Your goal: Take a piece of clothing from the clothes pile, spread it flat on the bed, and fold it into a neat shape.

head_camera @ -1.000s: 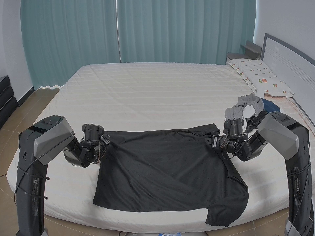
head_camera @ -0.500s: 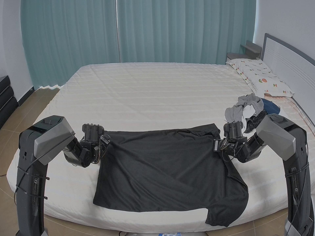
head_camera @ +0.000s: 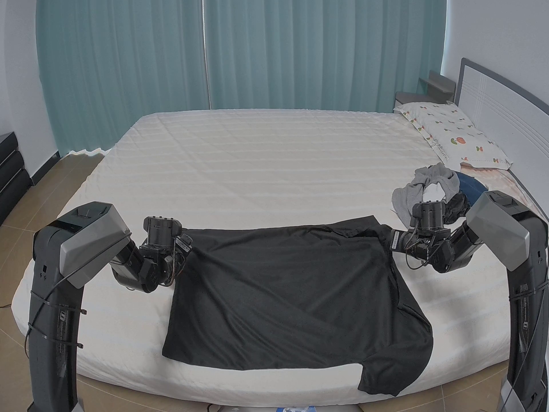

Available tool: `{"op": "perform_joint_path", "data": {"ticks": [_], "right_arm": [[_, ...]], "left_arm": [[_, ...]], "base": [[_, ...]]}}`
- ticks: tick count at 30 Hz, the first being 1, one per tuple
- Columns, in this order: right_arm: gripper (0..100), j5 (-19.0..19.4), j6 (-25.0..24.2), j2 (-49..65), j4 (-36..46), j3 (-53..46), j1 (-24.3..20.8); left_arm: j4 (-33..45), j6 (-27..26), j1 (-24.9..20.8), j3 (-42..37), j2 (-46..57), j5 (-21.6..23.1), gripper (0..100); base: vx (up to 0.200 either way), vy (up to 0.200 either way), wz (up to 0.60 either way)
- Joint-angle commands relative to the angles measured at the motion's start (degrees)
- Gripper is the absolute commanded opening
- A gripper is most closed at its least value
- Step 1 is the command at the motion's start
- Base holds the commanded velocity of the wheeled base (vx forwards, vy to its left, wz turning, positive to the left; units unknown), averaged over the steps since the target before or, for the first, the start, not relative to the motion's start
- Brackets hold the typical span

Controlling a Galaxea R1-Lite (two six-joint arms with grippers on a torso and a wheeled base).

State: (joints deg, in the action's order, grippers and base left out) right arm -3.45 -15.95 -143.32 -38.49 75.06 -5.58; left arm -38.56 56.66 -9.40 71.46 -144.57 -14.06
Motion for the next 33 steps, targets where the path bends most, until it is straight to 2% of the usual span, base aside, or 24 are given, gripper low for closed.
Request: {"op": "perform_joint_path", "data": {"ticks": [1,4,13,18,19,27,33], "right_arm": [[0,1.8,-0.6,-0.1,0.0,0.4,1.7],[0,3.7,-0.9,-0.5,0.0,1.1,2.9],[0,3.6,-1.2,-5.2,0.2,6.2,5.8],[0,4.3,-4.4,-6.1,0.2,7.0,5.8],[100,4.6,-4.8,-6.1,0.1,7.1,5.8],[100,5.9,-8.9,-3.9,0.4,6.6,6.3],[100,10.7,-14.6,1.3,0.6,0.7,8.0]], "left_arm": [[0.0,0.0,0.0,0.0,-0.1,0.0,100],[0.0,0.0,0.0,-0.1,-0.1,0.0,100],[0.0,0.0,0.0,-0.1,0.0,0.0,100],[0.0,0.0,0.0,0.0,-0.1,0.0,100],[0.0,0.0,0.0,0.0,0.0,0.0,100],[0.0,0.1,0.0,0.0,0.1,0.0,100],[0.0,4.4,0.4,-0.4,1.6,1.0,100]], "base": [[0.000,0.000,0.00],[0.000,0.000,0.00],[0.000,0.000,0.00],[0.000,0.000,0.00],[0.000,0.000,0.00],[0.000,0.000,0.00],[0.000,0.000,0.00]]}}
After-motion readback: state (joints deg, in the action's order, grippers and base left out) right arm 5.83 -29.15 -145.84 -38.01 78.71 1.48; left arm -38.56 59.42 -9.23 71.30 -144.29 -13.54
